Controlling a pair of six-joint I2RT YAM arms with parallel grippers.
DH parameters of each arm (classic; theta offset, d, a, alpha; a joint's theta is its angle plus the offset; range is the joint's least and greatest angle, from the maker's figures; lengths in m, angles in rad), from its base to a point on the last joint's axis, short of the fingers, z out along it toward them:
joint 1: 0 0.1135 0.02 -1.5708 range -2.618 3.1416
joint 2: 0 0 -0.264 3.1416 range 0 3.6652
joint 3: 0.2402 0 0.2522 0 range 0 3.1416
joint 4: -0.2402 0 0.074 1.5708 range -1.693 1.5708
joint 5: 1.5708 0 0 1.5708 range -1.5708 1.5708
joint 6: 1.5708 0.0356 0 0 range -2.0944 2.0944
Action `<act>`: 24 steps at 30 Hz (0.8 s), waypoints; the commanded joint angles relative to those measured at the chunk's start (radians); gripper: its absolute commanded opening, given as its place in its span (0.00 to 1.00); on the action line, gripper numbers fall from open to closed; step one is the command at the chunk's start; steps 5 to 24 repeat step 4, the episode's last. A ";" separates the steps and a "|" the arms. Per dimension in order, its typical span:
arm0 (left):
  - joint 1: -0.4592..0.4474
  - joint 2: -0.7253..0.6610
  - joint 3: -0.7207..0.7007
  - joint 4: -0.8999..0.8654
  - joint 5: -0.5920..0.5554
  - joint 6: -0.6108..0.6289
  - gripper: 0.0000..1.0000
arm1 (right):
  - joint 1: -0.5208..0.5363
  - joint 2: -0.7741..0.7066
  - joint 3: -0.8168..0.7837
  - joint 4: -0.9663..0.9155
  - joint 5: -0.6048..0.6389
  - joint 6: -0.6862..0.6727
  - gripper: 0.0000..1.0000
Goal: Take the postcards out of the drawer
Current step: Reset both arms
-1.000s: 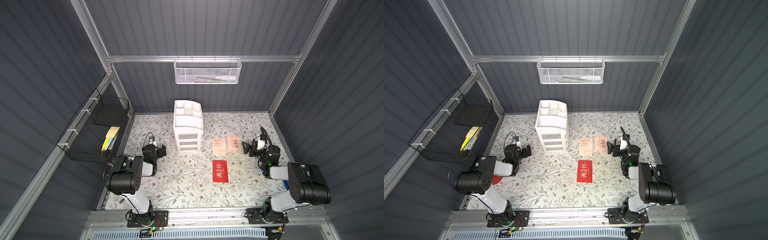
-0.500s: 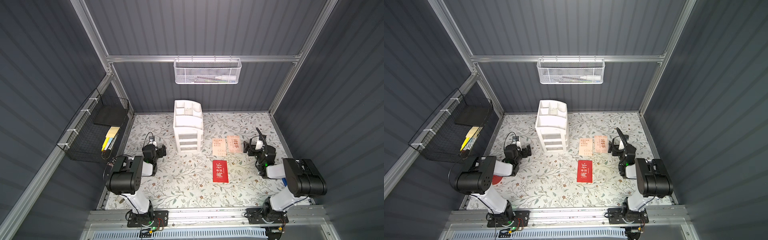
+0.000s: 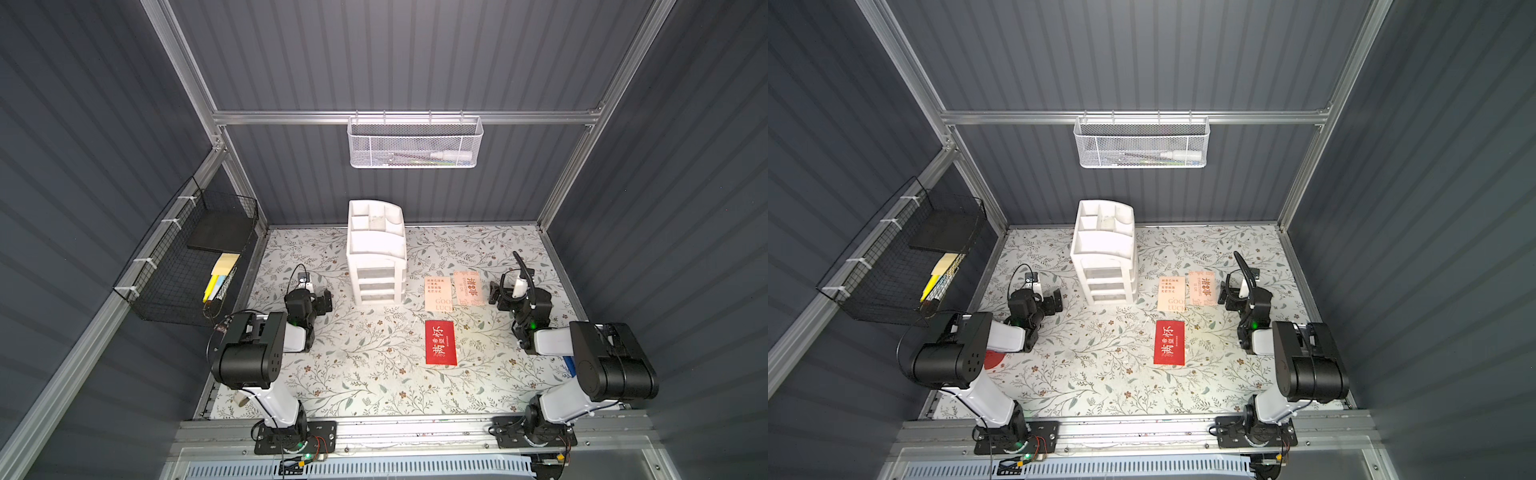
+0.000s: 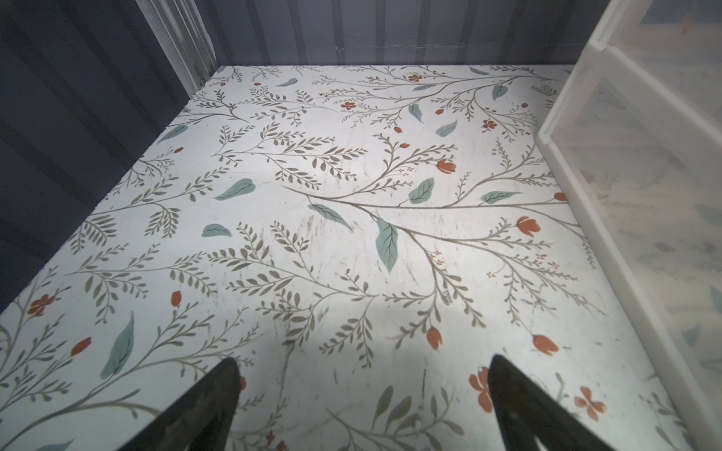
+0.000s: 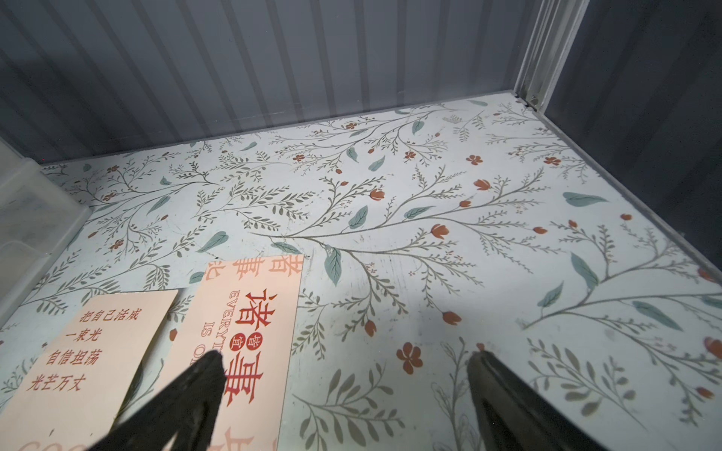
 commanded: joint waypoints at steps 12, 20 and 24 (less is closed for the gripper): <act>0.001 0.003 0.017 -0.010 0.011 0.015 1.00 | 0.007 -0.001 0.011 -0.013 0.015 0.000 0.99; 0.001 0.003 0.017 -0.010 0.011 0.015 1.00 | 0.007 -0.001 0.011 -0.013 0.015 0.000 0.99; 0.001 0.003 0.017 -0.010 0.011 0.015 1.00 | 0.007 -0.001 0.011 -0.013 0.015 0.000 0.99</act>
